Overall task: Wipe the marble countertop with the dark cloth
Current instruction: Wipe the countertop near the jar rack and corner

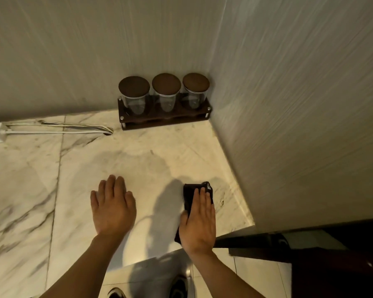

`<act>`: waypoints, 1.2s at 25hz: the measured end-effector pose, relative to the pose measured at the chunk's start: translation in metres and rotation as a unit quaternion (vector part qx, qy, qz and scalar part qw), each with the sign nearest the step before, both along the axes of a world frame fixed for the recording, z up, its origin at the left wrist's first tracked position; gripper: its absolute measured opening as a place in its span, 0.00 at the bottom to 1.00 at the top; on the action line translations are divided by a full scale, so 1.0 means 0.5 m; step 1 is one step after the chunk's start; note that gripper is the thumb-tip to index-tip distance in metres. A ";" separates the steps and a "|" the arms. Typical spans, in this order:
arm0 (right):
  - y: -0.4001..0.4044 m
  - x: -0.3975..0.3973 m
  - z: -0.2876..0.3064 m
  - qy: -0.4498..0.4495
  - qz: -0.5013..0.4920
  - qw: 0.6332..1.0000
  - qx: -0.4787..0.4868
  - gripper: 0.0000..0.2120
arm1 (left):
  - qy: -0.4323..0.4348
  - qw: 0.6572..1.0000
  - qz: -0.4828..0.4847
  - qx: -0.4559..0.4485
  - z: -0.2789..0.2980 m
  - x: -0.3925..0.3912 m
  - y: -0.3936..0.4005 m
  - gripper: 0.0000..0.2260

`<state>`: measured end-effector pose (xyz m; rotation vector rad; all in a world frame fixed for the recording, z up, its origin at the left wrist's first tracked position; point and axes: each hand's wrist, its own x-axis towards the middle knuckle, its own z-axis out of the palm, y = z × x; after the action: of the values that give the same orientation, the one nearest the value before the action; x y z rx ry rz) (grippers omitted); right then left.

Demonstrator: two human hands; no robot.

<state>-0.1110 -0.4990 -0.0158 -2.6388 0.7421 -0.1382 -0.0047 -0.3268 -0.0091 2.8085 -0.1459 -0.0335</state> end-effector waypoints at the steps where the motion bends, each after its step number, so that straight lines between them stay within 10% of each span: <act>1: -0.013 -0.005 0.003 0.008 0.024 1.000 -0.003 0.32 | -0.006 1.000 -0.013 -0.003 0.003 -0.006 -0.014 0.26; 15: -0.223 0.056 0.031 0.090 0.395 0.913 -0.046 0.31 | 0.027 0.994 -0.098 0.034 -0.017 -0.021 -0.120 0.30; 30: -0.272 0.274 0.020 0.069 0.391 0.916 -0.060 0.31 | 0.034 0.992 -0.088 0.079 -0.016 -0.017 -0.126 0.26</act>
<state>0.0258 -0.6351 -0.0056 -2.8611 -0.3358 0.2370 -0.0131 -0.3900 -0.0172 2.9384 -0.3908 -0.1892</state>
